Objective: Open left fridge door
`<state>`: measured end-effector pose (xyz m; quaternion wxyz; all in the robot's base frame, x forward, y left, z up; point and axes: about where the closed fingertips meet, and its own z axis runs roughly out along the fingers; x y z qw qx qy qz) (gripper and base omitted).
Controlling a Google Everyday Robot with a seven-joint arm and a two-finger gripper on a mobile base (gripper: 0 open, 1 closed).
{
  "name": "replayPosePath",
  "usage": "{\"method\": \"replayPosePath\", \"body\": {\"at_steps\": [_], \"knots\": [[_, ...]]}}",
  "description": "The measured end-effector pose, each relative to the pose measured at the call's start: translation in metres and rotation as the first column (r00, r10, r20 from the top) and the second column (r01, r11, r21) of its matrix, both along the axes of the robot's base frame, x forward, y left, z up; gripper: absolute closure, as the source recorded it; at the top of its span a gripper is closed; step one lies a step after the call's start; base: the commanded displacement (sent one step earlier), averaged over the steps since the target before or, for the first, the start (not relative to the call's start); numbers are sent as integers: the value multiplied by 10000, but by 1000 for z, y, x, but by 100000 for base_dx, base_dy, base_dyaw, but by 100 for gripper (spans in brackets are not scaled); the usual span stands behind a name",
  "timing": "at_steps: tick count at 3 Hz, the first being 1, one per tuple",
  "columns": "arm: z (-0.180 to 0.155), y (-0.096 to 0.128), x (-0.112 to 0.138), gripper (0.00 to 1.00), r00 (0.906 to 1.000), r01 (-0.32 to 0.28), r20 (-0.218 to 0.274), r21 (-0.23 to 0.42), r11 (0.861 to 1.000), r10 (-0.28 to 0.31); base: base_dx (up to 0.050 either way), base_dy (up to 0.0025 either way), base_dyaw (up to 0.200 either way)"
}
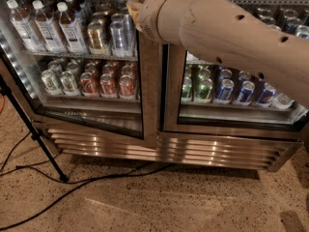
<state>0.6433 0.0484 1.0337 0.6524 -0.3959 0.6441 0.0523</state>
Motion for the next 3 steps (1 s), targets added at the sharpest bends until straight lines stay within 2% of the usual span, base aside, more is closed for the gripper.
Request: {"method": "replayPosePath", "body": {"at_steps": [1, 3], "knots": [[0, 0, 0, 100, 10000, 0, 0, 0, 10000, 0, 0, 0, 0], [7, -7, -2, 100, 10000, 1, 2, -1, 10000, -1, 0, 0, 0]]}}
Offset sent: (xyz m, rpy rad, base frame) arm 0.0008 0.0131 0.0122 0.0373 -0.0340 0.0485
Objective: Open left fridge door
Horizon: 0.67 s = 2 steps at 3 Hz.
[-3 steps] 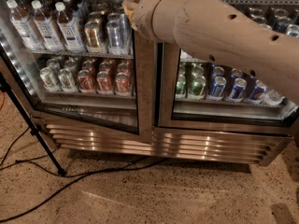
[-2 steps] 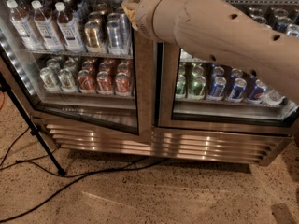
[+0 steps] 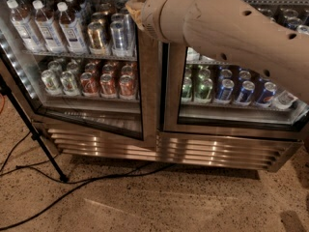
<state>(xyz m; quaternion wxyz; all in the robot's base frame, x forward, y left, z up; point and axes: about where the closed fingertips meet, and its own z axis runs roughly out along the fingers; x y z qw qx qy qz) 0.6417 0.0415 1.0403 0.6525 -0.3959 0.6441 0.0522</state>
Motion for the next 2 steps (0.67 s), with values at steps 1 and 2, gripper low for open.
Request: {"method": "replayPosePath", "body": {"at_steps": [1, 2], "knots": [[1, -1, 0, 100, 10000, 4, 3, -1, 10000, -4, 0, 0, 0], [3, -7, -1, 100, 9999, 118, 64, -40, 9999, -118, 0, 0, 0]]}}
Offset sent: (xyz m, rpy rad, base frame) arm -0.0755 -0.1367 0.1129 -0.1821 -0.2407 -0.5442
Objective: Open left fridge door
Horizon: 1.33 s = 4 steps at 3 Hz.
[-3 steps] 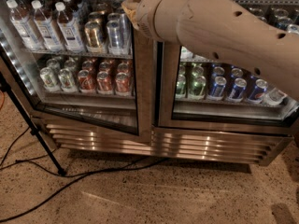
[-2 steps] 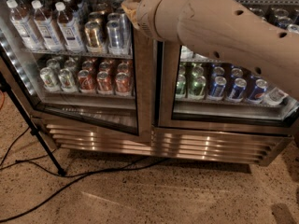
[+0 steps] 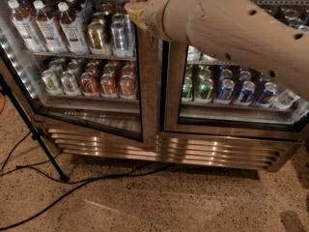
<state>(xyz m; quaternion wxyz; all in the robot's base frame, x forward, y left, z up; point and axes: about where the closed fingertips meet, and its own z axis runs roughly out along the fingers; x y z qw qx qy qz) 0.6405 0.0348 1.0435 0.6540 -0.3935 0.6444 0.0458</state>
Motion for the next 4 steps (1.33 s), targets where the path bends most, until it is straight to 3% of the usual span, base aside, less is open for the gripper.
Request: {"method": "replayPosePath", "body": {"at_steps": [2, 3, 4], "knots": [[3, -5, -2, 100, 9999, 121, 57, -71, 9999, -121, 0, 0, 0], [4, -9, -3, 89, 9997, 244, 92, -134, 9996, -243, 0, 0, 0], [4, -9, -3, 71, 9997, 244, 92, -134, 9996, -243, 0, 0, 0]]}}
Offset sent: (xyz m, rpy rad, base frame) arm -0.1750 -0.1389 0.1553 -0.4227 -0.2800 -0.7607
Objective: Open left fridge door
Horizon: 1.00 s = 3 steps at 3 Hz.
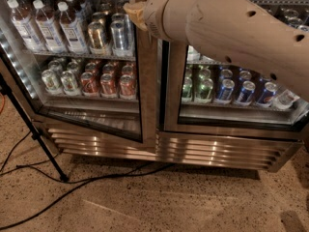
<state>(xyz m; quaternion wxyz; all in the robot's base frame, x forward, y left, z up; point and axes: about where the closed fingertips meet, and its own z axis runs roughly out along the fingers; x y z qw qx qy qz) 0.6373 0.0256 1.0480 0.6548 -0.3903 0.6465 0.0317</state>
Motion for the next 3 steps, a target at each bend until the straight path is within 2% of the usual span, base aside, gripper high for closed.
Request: {"method": "replayPosePath", "body": {"at_steps": [3], "knots": [[0, 0, 0, 2, 10000, -1, 1, 0, 10000, 1, 0, 0, 0]]}}
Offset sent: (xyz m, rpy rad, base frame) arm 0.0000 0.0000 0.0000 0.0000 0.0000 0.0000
